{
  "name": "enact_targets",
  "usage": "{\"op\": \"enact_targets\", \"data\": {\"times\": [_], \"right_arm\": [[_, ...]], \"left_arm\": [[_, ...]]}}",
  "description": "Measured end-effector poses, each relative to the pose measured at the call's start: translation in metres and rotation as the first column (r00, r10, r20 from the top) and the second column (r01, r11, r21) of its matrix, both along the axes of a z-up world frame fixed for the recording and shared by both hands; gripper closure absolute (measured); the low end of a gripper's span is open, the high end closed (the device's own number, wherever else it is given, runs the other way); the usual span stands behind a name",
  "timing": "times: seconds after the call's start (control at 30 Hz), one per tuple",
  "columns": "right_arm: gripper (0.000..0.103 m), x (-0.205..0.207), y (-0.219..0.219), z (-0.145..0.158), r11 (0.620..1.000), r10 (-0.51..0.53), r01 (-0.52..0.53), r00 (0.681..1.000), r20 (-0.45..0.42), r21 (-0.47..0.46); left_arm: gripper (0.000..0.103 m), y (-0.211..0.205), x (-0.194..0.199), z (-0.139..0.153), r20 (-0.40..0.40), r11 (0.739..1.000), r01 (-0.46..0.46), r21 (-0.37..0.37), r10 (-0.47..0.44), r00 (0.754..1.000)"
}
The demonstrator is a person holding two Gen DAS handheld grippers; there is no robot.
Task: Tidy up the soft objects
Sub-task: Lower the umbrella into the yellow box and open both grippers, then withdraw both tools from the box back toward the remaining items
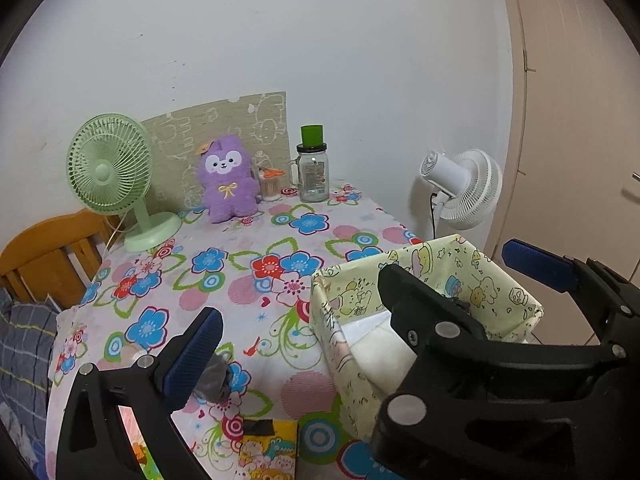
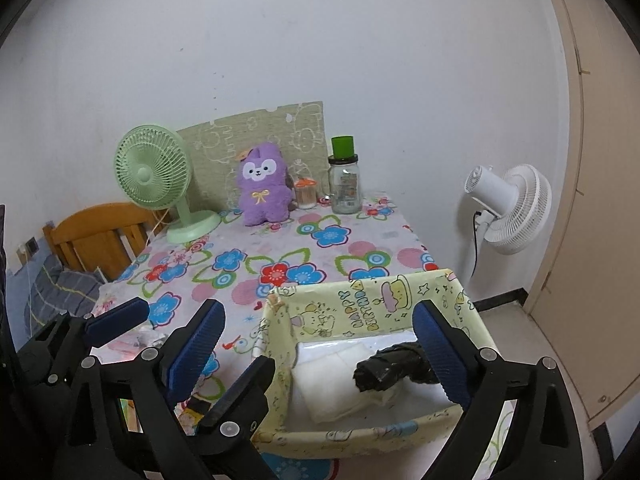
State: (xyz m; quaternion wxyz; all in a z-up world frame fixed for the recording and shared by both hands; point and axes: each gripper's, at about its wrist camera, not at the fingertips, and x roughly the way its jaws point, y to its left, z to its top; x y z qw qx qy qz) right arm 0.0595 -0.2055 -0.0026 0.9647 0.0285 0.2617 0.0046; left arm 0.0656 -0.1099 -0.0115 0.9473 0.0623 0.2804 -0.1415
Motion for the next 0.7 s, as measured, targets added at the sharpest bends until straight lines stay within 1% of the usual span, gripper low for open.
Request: {"op": "enact_targets", "data": {"times": [0.17, 0.43, 0.6, 0.7], "right_arm": [[0.006, -0.005, 0.012, -0.003, 1.0, 0.004, -0.004, 1.0, -0.003, -0.014], [0.006, -0.013, 0.028, -0.007, 1.0, 0.011, -0.011, 1.0, -0.005, -0.005], [0.006, -0.02, 0.042, -0.008, 1.0, 0.009, -0.009, 1.0, 0.01, -0.02], [0.006, -0.022, 0.049, -0.009, 1.0, 0.011, -0.011, 1.0, 0.008, -0.013]], "left_arm": [[0.001, 0.009, -0.007, -0.003, 0.003, 1.0, -0.008, -0.006, 0.008, 1.0], [0.001, 0.026, -0.018, -0.004, 0.025, 1.0, -0.029, -0.001, 0.029, 0.999], [0.001, 0.039, -0.025, -0.006, 0.044, 0.999, -0.044, -0.021, 0.045, 0.998], [0.001, 0.045, -0.027, -0.006, 0.044, 0.998, -0.054, -0.025, 0.055, 0.998]]}}
